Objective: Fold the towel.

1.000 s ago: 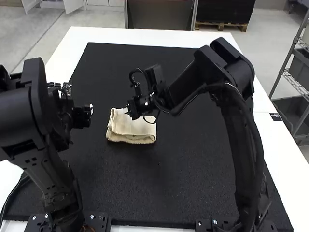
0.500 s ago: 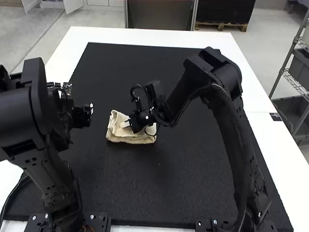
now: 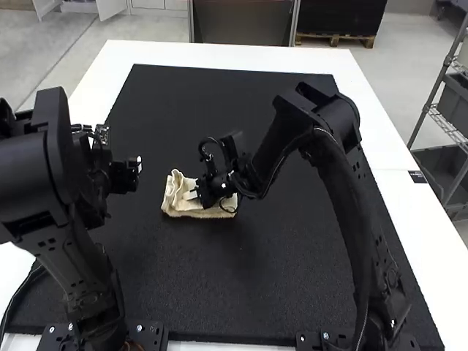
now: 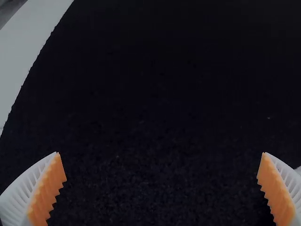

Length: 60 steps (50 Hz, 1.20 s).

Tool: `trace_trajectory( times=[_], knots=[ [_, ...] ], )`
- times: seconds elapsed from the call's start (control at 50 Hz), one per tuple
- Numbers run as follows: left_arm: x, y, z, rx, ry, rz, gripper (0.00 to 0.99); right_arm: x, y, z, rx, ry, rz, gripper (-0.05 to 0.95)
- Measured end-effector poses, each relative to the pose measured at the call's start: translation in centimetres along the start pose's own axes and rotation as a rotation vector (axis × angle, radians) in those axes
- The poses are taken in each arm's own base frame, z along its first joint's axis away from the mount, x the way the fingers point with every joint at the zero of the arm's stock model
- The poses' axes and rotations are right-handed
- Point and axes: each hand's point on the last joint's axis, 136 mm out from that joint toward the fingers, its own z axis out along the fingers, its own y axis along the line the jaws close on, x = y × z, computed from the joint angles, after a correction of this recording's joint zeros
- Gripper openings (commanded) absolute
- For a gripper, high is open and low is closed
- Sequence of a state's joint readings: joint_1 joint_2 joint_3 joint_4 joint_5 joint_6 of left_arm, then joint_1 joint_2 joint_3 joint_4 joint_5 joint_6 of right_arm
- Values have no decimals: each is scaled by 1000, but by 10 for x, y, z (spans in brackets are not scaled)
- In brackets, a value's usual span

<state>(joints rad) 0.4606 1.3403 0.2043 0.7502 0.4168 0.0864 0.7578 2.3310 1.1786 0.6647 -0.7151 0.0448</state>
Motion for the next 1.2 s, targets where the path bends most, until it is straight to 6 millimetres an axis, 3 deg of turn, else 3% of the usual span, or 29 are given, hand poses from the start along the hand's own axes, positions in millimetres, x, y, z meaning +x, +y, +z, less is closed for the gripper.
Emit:
trace_trajectory(
  times=[0.18,0.36,0.52,0.78,1.02,1.2],
  knots=[
    [-6,0,0,0,-23,2,959,-22,11,-13,-2,-32,6,-20],
    [-16,0,0,1,-65,0,959,-93,33,-47,-5,-172,-72,-20],
    [-27,-7,1,22,-105,9,959,-127,33,-89,37,-282,-106,-20],
    [-36,-22,2,65,-134,4,959,-146,8,-151,145,-396,-100,-20],
    [-49,-22,1,64,-178,-1,959,-159,16,-200,195,-504,-132,-20],
    [-81,-20,-7,57,-262,23,959,-175,19,-257,263,-615,-164,-20]
  ],
)
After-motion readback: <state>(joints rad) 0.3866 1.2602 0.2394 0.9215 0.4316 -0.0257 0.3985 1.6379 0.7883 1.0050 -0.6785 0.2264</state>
